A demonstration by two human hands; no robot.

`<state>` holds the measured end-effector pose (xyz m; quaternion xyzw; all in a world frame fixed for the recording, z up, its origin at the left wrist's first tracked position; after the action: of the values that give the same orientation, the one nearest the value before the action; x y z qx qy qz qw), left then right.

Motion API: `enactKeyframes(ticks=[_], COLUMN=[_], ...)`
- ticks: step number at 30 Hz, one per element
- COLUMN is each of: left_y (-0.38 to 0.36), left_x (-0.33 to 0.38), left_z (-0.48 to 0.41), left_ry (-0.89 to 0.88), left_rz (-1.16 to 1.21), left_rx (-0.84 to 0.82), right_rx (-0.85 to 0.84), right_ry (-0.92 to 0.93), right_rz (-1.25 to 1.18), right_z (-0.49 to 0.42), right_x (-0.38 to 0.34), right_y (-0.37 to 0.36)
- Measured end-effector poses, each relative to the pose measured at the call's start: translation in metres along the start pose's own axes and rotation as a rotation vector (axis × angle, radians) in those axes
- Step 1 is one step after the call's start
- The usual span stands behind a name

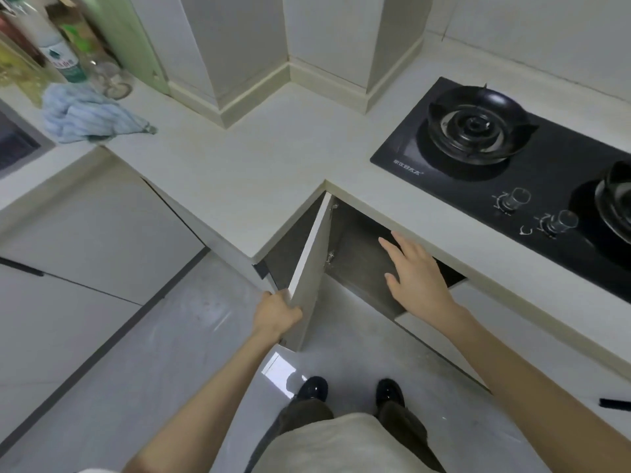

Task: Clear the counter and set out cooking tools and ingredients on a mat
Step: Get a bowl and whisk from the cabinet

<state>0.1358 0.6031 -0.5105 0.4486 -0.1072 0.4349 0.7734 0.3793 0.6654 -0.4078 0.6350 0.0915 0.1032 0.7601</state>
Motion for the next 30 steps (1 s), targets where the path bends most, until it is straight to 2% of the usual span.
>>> enactKeyframes(ticks=[4, 8, 12, 15, 20, 30], left_y=[-0.044, -0.106, -0.180, -0.208, -0.229, -0.250], left_x=[0.028, 0.075, 0.117, 0.143, 0.163, 0.208], left_z=[0.019, 0.043, 0.048, 0.038, 0.024, 0.011], left_ry=[0.020, 0.119, 0.308, 0.367, 0.397, 0.427], left_rz=[0.136, 0.575, 0.901, 1.110, 1.271, 1.413], left_rx=[-0.053, -0.143, -0.344, -0.349, -0.359, -0.341], right_rx=[-0.042, -0.076, -0.118, -0.112, -0.150, -0.131], right_ry=[0.029, 0.037, 0.031, 0.029, 0.069, 0.184], right_rz=[0.009, 0.011, 0.004, 0.007, 0.008, -0.036], right_z=[0.014, 0.027, 0.043, 0.056, 0.071, 0.070], right_x=[0.043, 0.102, 0.155, 0.186, 0.212, 0.225], right_y=[-0.009, -0.019, -0.031, -0.037, -0.058, -0.071])
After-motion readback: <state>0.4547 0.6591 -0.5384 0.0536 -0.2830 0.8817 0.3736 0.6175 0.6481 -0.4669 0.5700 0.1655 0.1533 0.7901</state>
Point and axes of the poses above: each hand's wrist, its own z-axis away from the middle knuckle, its own y-axis out of the back of the hand, x = y × z, the point moved 8 cm from there along -z, towards the middle knuckle, and after that the axes turned 13 degrees about z, right-handed, at the moved point
